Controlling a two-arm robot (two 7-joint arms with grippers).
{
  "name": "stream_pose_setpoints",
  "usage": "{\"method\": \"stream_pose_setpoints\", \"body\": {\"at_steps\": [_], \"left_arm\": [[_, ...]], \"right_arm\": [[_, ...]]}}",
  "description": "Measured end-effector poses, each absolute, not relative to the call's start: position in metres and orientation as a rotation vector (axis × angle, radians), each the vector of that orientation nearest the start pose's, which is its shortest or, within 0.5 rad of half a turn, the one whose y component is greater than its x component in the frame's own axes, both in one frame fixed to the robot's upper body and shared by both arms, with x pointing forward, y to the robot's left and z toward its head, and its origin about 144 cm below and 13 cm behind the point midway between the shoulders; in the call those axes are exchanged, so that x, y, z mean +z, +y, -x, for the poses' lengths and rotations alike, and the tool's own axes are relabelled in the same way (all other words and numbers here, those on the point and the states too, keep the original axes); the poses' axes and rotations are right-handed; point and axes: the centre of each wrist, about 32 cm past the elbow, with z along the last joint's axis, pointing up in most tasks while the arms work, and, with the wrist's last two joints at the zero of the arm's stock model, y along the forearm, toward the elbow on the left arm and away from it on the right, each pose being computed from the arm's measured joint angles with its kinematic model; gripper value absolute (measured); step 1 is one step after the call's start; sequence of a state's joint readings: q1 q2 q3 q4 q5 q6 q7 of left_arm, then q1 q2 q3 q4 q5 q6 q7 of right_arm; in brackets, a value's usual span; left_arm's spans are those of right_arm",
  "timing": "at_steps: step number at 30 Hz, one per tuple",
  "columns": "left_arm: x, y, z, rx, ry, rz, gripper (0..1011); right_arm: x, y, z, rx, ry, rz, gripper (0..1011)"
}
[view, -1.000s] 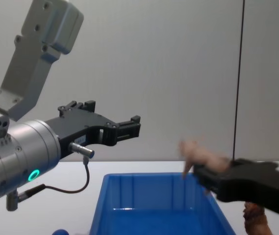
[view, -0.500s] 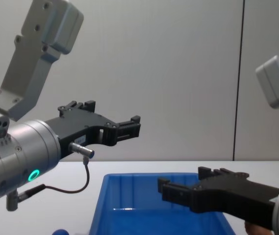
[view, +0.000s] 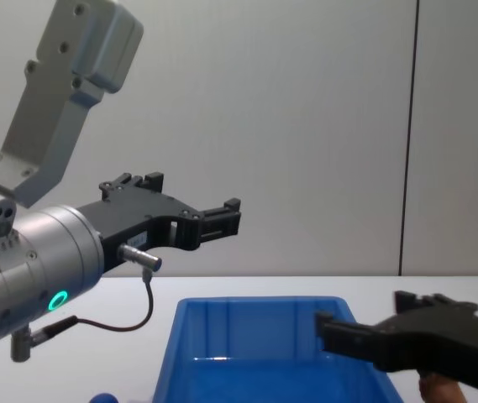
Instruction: Pick up the two dolls from the table and place them into the box.
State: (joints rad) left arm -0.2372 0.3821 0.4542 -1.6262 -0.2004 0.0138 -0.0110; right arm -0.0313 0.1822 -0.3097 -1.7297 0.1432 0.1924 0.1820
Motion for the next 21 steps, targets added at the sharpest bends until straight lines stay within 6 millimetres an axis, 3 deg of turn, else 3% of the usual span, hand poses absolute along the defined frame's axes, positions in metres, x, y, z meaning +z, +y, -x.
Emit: {"method": "stream_pose_setpoints", "body": {"at_steps": [21], "left_arm": [[1.204,0.198,-0.492,1.124,-0.268,-0.061,1001]], "right_arm": [[1.156,-0.207,-0.398,-1.271,0.061,0.176,1001]]}}
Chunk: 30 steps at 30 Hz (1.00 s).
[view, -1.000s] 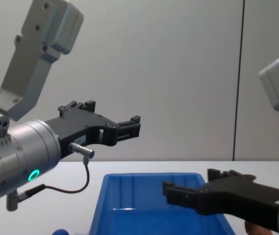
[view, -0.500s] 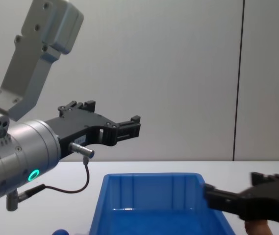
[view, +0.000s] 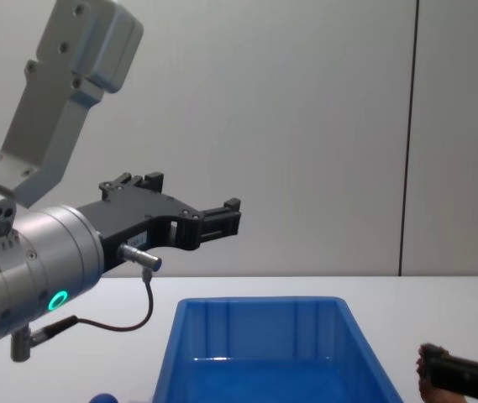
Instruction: Pick up the two dolls from the table and place them into the box.
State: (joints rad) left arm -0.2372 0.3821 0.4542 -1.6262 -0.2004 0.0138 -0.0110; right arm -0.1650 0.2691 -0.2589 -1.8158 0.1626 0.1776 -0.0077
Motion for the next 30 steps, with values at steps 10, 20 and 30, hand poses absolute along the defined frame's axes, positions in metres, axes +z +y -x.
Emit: {"method": "stream_pose_setpoints", "body": {"at_steps": [10,20,30], "left_arm": [[1.204,0.198,-0.492,1.124,-0.268,-0.061,1001],[1.204,0.198,-0.492,1.124,-0.268,-0.061,1001],[1.204,0.198,-0.492,1.124,-0.268,-0.061,1001]], "right_arm": [[1.142,-0.211,-0.400,-1.304,0.083,0.202,1001],[1.126,-0.208,-0.408,-1.286,0.106,0.214,1001],[1.110,-0.202,-0.415,-1.273,0.123,0.232,813]]}}
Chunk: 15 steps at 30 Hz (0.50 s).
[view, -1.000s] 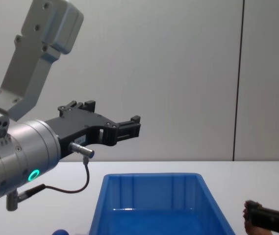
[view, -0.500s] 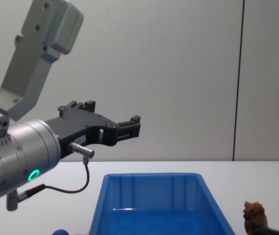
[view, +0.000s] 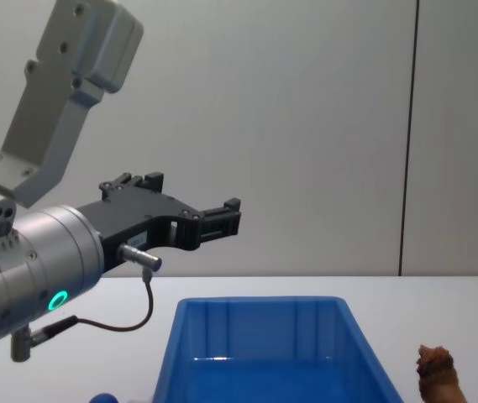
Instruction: Pick up the two dolls from the table and place them into the box.
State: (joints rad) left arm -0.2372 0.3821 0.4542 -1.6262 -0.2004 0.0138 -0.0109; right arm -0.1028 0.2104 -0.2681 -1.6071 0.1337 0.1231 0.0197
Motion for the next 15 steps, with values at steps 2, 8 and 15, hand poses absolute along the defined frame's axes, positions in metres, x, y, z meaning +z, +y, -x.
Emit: {"method": "stream_pose_setpoints", "body": {"at_steps": [2,8,15], "left_arm": [[1.2044,0.1984,-0.4920,1.124,-0.268,-0.061,1001],[1.2044,0.1984,-0.4920,1.124,-0.268,-0.061,1001],[1.2044,0.1984,-0.4920,1.124,-0.268,-0.061,1001]], "right_arm": [[1.1075,-0.2013,-0.4158,-1.273,0.125,0.236,761],[1.1046,-0.2002,-0.4164,-1.278,0.122,0.242,566],[1.1054,-0.1993,-0.4153,-1.287,0.104,0.235,352]]}}
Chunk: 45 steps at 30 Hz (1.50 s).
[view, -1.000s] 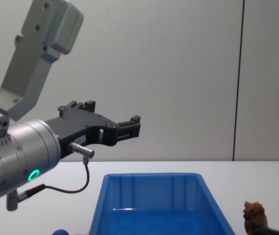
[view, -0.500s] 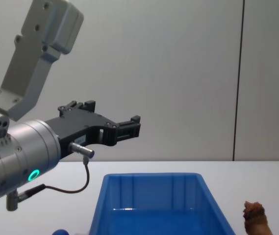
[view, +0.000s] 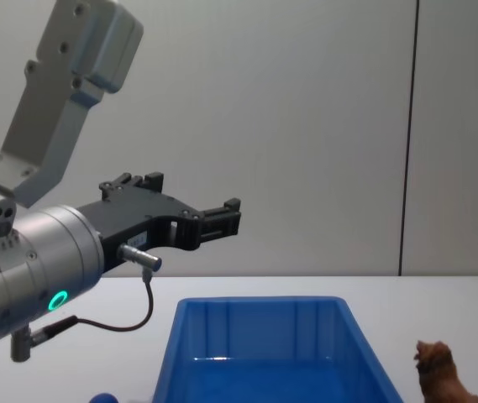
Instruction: Pick up the two dolls from the table and place them into the box.
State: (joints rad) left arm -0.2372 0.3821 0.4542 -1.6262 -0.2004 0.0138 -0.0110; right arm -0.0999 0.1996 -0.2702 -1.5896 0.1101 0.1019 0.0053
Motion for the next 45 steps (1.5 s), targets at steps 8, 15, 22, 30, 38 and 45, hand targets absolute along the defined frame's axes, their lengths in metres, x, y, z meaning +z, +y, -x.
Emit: {"method": "stream_pose_setpoints", "body": {"at_steps": [8,15,22,30,38,45], "left_arm": [[1.204,0.198,-0.492,1.124,-0.268,-0.061,1001],[1.204,0.198,-0.492,1.124,-0.268,-0.061,1001],[1.204,0.198,-0.492,1.124,-0.268,-0.061,1001],[1.204,0.198,-0.492,1.124,-0.268,-0.061,1001],[1.204,0.198,-0.492,1.124,-0.268,-0.061,1001],[1.204,0.198,-0.492,1.124,-0.268,-0.061,1001]], "right_arm": [[1.117,-0.198,-0.412,-1.284,0.058,0.194,331],[1.137,-0.196,-0.412,-1.249,-0.011,0.129,331],[1.154,-0.189,-0.417,-1.184,-0.055,0.078,331],[1.166,-0.175,-0.430,-1.078,-0.073,0.045,331],[1.169,-0.155,-0.451,-0.990,-0.061,0.056,479],[1.170,-0.143,-0.466,-0.961,-0.046,0.085,716]]}}
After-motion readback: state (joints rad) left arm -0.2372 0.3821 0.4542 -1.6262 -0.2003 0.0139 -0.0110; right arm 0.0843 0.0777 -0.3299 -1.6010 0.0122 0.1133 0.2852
